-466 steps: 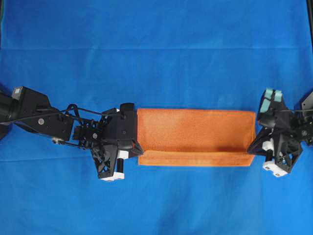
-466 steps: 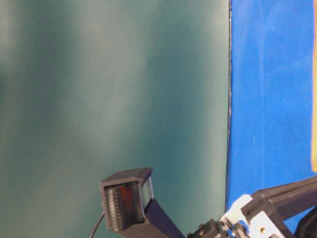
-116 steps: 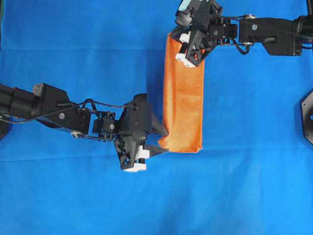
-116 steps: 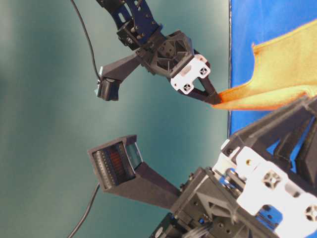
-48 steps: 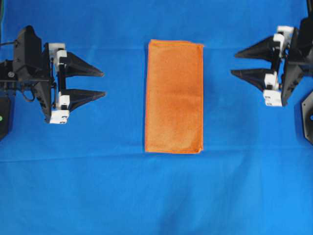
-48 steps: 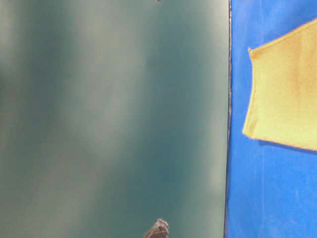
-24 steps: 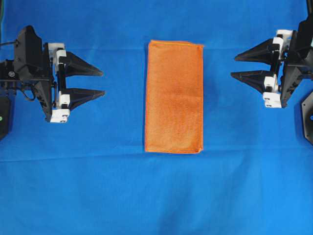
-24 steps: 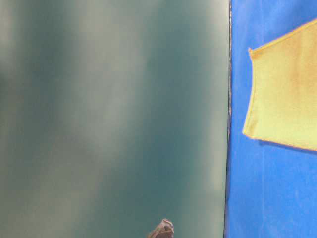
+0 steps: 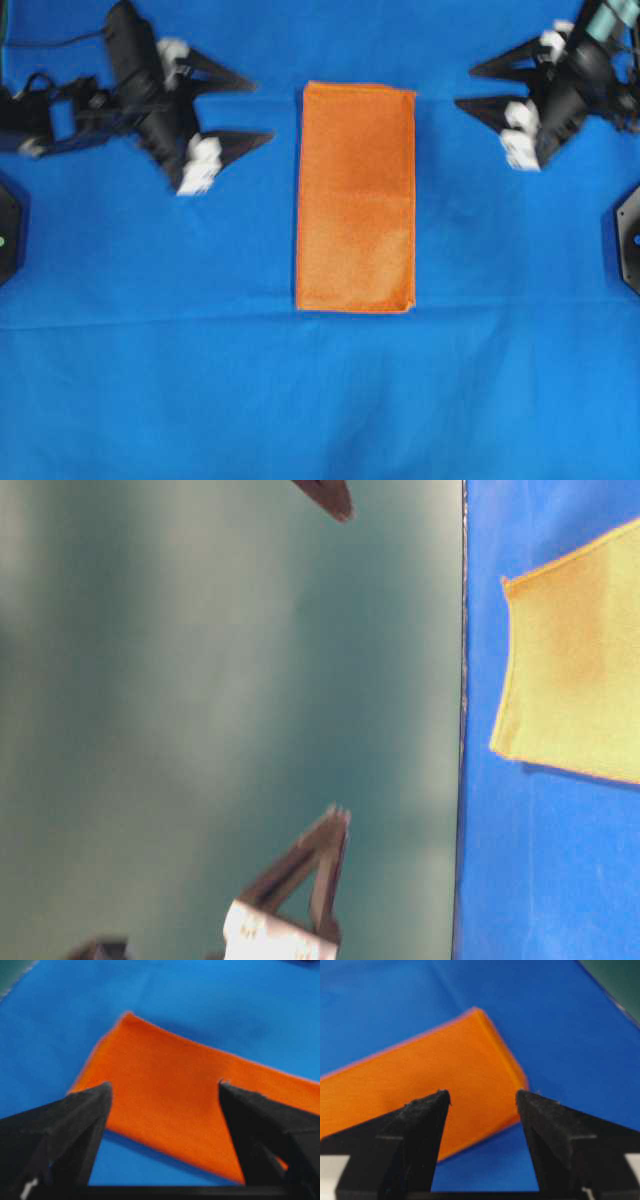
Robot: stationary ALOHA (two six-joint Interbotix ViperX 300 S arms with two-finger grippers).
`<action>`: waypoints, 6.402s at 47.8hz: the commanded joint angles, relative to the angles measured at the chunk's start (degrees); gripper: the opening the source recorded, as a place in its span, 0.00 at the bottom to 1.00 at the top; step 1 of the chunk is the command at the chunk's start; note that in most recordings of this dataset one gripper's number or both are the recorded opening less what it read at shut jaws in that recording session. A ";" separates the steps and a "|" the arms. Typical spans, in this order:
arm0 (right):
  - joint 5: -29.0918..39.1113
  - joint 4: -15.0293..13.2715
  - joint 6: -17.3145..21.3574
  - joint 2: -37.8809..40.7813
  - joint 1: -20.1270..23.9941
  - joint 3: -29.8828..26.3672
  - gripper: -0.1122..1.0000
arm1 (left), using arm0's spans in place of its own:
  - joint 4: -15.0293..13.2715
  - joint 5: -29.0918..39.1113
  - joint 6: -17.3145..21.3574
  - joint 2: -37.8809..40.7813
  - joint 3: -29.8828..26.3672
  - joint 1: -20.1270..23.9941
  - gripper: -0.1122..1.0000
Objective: Fold the orange towel.
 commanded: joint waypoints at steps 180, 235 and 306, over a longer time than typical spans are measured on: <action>-1.49 10.90 0.35 15.47 23.55 -1.58 0.13 | 0.09 15.73 8.00 15.73 -11.43 -17.93 0.12; 5.19 13.36 0.35 15.12 31.11 -6.06 0.61 | 0.18 21.01 7.03 11.87 -10.63 -20.04 0.66; 21.36 1.67 0.97 -40.34 26.63 13.97 0.61 | 0.09 22.24 7.38 -60.12 26.98 -13.80 0.65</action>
